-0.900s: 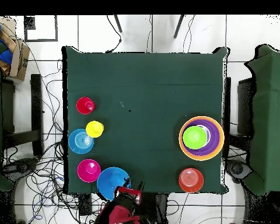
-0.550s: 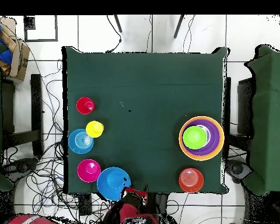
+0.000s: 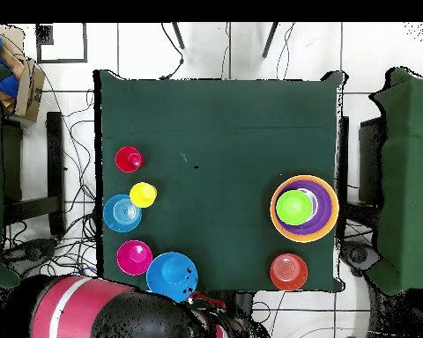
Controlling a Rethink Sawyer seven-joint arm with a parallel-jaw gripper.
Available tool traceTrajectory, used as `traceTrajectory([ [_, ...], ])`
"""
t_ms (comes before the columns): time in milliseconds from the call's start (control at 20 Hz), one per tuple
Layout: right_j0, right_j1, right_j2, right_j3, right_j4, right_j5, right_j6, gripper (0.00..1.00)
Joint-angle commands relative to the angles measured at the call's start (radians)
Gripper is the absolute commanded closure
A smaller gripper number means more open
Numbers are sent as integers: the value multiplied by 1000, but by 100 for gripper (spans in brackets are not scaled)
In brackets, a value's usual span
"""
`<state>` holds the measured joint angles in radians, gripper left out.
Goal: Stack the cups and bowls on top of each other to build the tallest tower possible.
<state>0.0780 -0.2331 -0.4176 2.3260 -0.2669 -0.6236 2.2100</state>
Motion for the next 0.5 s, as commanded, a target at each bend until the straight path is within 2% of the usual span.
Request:
traceTrajectory([
  [50, 33, 129, 129, -182, 105, 5, 127, 0],
  [250, 55, 127, 115, -170, 89, -39, 119, 0],
  [500, 14, 66, 125, -142, 22, -21, 118, 0],
])
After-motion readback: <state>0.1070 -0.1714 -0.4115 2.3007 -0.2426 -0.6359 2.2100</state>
